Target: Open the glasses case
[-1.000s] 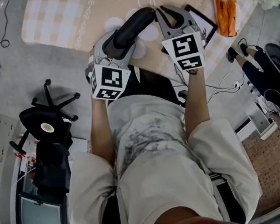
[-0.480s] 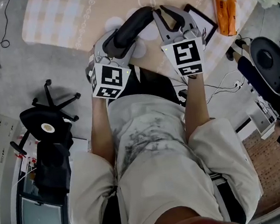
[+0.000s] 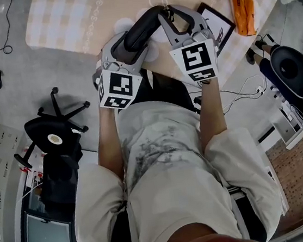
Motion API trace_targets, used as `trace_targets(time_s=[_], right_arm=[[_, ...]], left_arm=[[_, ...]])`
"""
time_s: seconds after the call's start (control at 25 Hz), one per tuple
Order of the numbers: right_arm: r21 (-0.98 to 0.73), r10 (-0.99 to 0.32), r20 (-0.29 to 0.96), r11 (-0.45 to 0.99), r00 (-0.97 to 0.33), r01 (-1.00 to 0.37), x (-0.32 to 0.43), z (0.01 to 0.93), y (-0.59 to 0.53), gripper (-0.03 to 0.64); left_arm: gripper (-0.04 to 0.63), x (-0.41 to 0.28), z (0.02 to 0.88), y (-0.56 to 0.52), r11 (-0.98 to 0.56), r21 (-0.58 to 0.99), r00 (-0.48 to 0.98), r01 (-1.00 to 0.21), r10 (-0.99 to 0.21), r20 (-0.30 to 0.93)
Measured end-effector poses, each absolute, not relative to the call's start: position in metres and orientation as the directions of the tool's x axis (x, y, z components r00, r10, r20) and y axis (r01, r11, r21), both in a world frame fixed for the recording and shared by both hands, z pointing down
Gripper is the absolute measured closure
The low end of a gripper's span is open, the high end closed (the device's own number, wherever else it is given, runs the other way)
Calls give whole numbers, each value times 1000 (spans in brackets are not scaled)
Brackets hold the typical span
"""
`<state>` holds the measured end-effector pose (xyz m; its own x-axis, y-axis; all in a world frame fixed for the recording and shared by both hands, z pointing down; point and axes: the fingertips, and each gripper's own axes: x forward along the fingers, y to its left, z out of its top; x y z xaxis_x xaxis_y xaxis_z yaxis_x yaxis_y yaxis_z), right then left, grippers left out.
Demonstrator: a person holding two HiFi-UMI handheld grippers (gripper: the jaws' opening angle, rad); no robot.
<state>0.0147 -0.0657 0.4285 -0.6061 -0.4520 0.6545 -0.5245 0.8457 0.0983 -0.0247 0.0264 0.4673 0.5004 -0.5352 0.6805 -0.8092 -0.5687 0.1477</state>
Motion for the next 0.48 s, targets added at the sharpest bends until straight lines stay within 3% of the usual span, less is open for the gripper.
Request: trace_targets(time_s=[0.48], right_arm=[[92,-433,658,858,-616,-504,12,430,-59,517]], left_arm=[[323,-48,429,-12,-582,64,486,-811,-608,628]])
